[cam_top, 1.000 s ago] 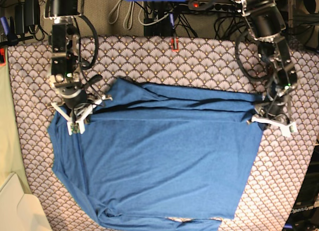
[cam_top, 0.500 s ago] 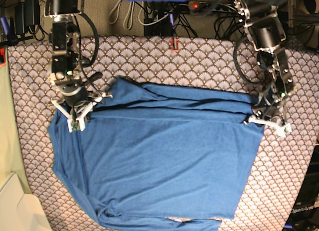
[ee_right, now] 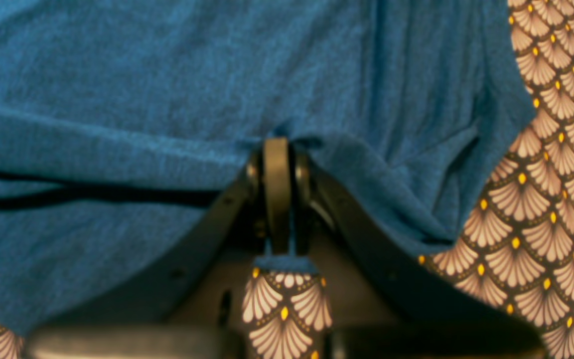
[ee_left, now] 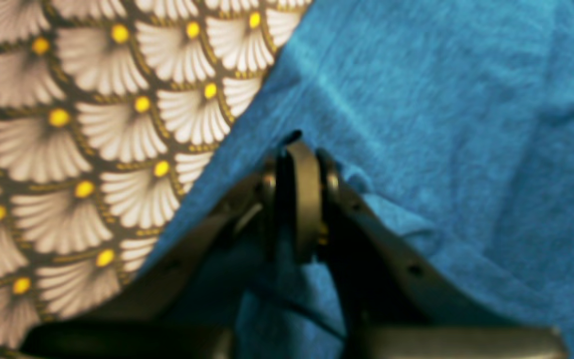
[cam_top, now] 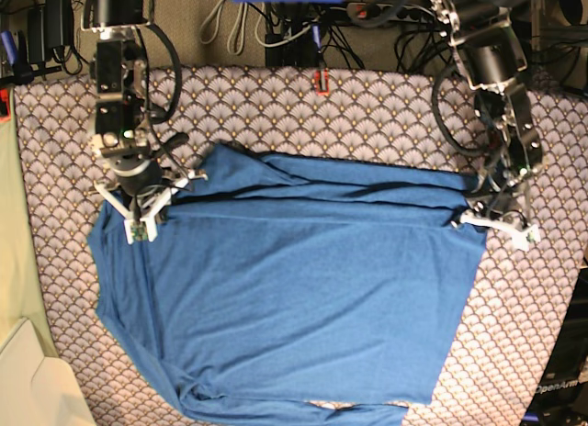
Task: Fold the T-shirt properly
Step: 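Shift the left gripper along the edge toward the right gripper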
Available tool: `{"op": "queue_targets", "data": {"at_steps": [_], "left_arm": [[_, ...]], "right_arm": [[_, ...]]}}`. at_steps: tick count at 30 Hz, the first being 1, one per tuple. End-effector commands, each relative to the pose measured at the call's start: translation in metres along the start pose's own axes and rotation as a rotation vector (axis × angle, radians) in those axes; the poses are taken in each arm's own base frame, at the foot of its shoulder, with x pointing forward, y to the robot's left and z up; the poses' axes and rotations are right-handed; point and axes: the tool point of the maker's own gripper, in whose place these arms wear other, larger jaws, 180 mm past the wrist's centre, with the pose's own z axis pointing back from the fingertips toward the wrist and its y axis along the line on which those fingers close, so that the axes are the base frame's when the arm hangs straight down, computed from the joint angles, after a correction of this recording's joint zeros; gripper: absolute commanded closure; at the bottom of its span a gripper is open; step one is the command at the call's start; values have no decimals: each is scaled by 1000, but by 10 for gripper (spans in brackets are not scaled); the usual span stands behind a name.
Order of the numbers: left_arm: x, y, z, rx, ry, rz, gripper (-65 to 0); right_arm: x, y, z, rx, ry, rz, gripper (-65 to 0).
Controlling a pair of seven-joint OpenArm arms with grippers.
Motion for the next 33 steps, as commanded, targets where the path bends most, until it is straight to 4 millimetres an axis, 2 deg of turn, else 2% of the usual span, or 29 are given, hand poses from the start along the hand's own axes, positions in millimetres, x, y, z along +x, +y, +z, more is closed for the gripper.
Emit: {"op": "queue_targets", "data": {"at_steps": [1,6,8,12,15,19,22,27,33], "left_arm": [[28,-6,3,-17,-72,-7,-46],[30,-7,8,-19,-84,-28,-49],[25,-7,7,-19,-52,-28,-85],[20,-9,9,-24,0,-29,-303],[32,-12,14,-27,-34,-37,-456],[47,-17,22,-35,-80,-54,-570],[57,-21,28,-41,-106,-67,-608],[58,-18,48,-33,-142,-111,-614],[19,3,61,4,-74,-143,-614]], "right_arm": [[18,-6,2,-15,-56,7,0],[18,-6,2,-15,-56,7,0],[17,-6,2,-15,-54,7,0],[18,-6,2,-15,-56,7,0],[18,-6,2,-15,-56,7,0],[18,-6,2,-15,-56,7,0],[18,-6,2,-15,-54,7,0],[18,-6,2,-15,-56,7,0],[18,-6,2,-15,-57,7,0]]}}
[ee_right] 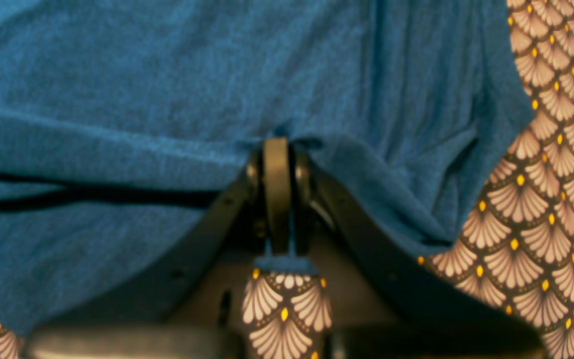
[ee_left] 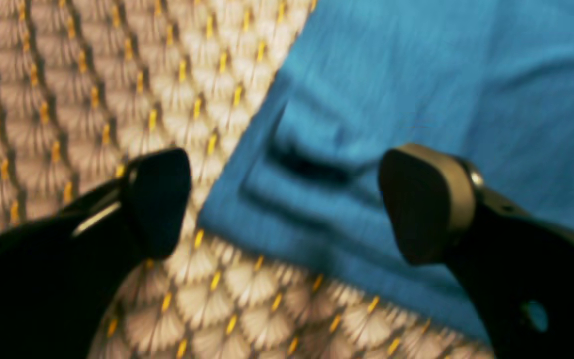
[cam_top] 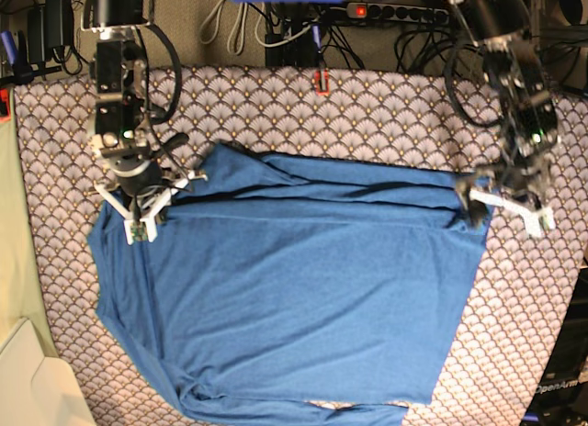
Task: Fold the T-shirt properly
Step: 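Shift the left gripper along the edge toward the right gripper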
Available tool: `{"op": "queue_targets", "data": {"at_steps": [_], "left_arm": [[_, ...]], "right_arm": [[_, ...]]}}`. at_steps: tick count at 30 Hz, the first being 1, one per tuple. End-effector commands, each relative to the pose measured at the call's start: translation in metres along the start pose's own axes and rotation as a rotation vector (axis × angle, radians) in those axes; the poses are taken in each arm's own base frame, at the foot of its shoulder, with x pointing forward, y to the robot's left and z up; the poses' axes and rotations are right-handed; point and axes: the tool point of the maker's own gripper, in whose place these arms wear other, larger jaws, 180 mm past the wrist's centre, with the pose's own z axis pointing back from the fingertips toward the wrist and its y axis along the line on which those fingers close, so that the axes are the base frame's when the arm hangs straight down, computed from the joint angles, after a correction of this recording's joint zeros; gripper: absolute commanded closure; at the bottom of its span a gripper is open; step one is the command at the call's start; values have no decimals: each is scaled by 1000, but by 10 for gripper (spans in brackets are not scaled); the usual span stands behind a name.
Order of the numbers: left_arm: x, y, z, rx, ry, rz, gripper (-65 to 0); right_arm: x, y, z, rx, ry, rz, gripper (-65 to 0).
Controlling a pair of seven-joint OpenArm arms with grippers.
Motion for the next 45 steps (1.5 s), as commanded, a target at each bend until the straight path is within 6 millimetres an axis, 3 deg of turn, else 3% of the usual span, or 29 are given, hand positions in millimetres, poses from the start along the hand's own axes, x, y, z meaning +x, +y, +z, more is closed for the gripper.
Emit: {"op": "queue_targets", "data": {"at_steps": [1,7,13,22,34,45], "left_arm": [[14,1,0,-5,-44,-7,-614],[-12,15,-12,13,37,15,-614],[-5,10,-17,8,26,27,-614],[-22,10,-30,4,81,62,-614],[-28,-2,-31,-16,89,81,-614],[-27,1,-30,-11,88,80,-613]], "right_arm": [[18,-6,2,-15,-56,6,0],[18,-5,2,-13,-58,4,0],[17,-5,2,-14,-53,5,0],[10,-4,4,-11,-43,5,0],[8,-7,4,-19,-35,2,0],[8,-7,4,-19,-33,2,0]]}}
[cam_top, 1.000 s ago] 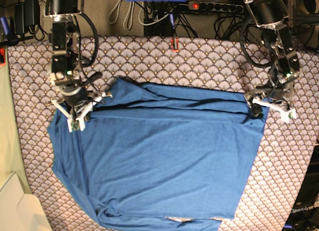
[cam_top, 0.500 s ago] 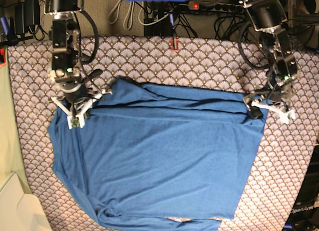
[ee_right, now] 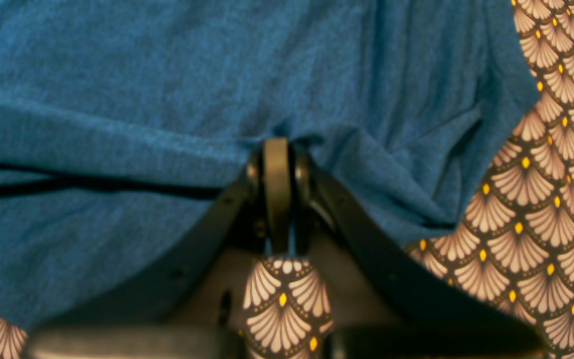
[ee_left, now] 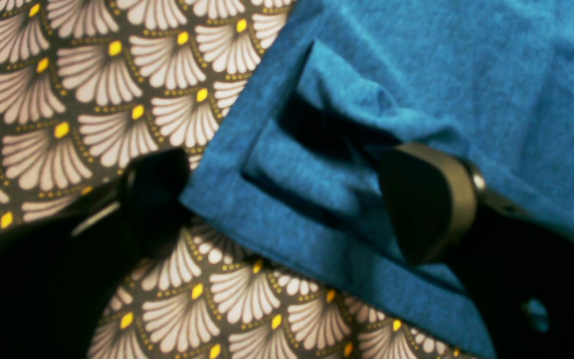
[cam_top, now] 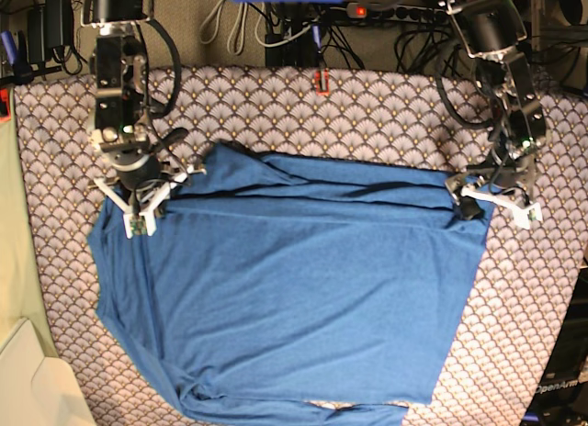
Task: Fold the T-shirt properly
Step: 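Shift the left gripper along the edge toward the right gripper, then drag the right gripper's grip along the edge away from the left gripper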
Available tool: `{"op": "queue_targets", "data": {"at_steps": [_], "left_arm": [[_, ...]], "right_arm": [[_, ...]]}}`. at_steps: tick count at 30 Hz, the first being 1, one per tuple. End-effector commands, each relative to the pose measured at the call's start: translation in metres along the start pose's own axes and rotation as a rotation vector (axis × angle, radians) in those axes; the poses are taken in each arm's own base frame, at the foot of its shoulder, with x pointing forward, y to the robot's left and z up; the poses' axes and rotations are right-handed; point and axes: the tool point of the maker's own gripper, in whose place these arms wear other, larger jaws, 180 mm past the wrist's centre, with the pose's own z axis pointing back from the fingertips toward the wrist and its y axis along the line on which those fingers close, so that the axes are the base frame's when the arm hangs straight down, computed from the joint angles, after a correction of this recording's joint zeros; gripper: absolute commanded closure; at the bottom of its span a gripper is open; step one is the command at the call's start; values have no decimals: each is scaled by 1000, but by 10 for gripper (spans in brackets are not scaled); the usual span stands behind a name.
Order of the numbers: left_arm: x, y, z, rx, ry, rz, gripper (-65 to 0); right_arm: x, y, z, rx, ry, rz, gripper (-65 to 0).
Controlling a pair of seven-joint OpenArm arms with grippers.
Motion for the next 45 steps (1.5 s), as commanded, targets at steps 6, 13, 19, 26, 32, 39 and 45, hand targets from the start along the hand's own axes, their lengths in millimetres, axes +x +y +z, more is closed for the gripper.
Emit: {"op": "queue_targets", "data": {"at_steps": [6,13,19,26,32,39,45], "left_arm": [[4,-1,0,-8,9,-1,-524],[14,-6,-2,-12,-3,-3,-297],[15,-6,-2,-16,-4,-3,-251],[17,-6,-1,-16,-9,1,-103],[16,-5,-1,-11,-8,3,-21],[16,-3,1,-6,-11,-3,-6],[24,6,3,6,-22,-18,-6]], "right_arm": [[18,-6,2,-16,-55,6,0],[29,-4,12,-14,-93,16,-65],[39,-3,26,-18,-135,24,-181],[33,0,32,-12,-129,28,-194],[14,6,34,0,-89,16,-194],[-1,26,37,31,-59,-37,-194],[-2,41,37,61,-56,-49,-194]]}}
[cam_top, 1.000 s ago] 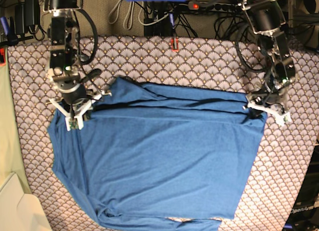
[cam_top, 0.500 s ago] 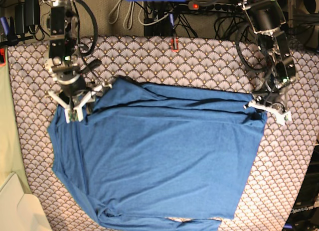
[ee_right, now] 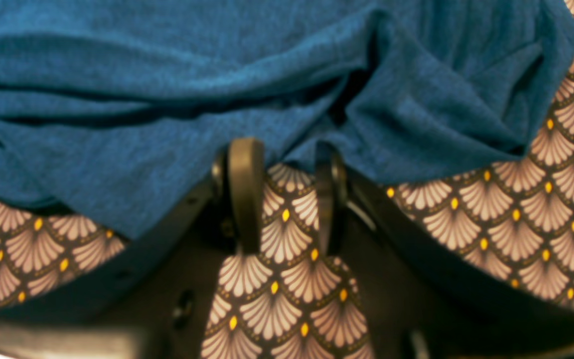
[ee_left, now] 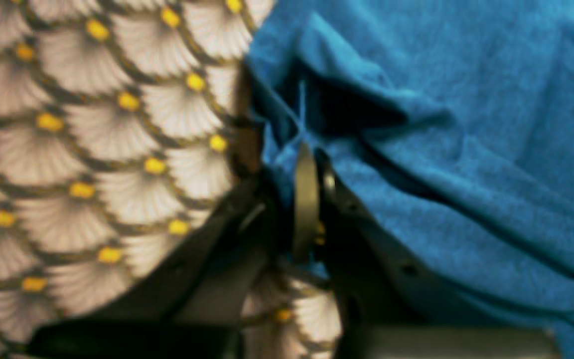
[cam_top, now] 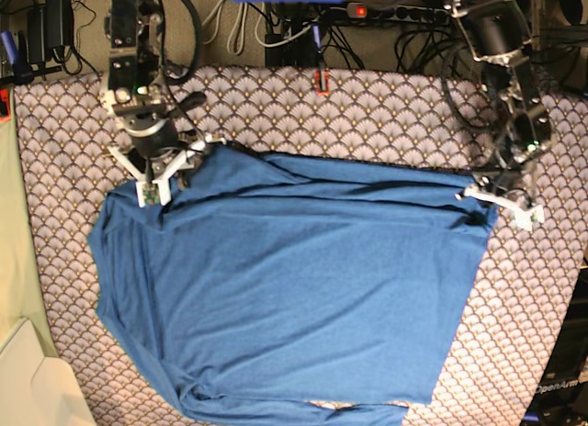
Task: Fold the T-shirt properly
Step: 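Drag the right gripper's grip along the edge away from the left gripper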
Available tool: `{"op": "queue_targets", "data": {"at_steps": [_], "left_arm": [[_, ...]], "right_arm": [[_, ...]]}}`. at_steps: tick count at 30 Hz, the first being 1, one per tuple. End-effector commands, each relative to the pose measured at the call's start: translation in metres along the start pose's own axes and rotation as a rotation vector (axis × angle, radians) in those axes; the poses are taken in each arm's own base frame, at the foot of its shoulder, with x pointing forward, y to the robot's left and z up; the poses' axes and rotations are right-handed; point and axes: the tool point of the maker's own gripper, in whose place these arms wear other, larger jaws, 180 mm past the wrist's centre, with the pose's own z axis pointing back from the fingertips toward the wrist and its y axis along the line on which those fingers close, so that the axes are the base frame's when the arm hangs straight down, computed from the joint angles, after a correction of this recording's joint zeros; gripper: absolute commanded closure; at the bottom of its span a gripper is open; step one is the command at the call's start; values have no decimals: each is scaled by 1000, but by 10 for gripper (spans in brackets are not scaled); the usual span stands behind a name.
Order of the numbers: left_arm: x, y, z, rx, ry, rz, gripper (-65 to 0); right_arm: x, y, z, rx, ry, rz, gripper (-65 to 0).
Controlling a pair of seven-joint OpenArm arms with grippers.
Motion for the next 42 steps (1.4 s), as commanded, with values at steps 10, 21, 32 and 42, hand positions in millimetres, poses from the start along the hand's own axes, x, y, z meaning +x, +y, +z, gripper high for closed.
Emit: {"op": "queue_targets", "data": {"at_steps": [10,21,32,42], "left_arm": [[19,-2,3,-5,-53,-8,-6],[21,-3,3,-10,-56,-10,-5],[20,-3,3,-10,-54,-11,-5],[20,-4,2,-13,-55,-13,-5]], "right_arm": [[10,28,1,61,-40,-3,-194],[-11,30,-7,66,19,-9,-216],[-13,33,-7,72,23,-13,-314],[-11,44,-7,87,20,-42,-314]]}}
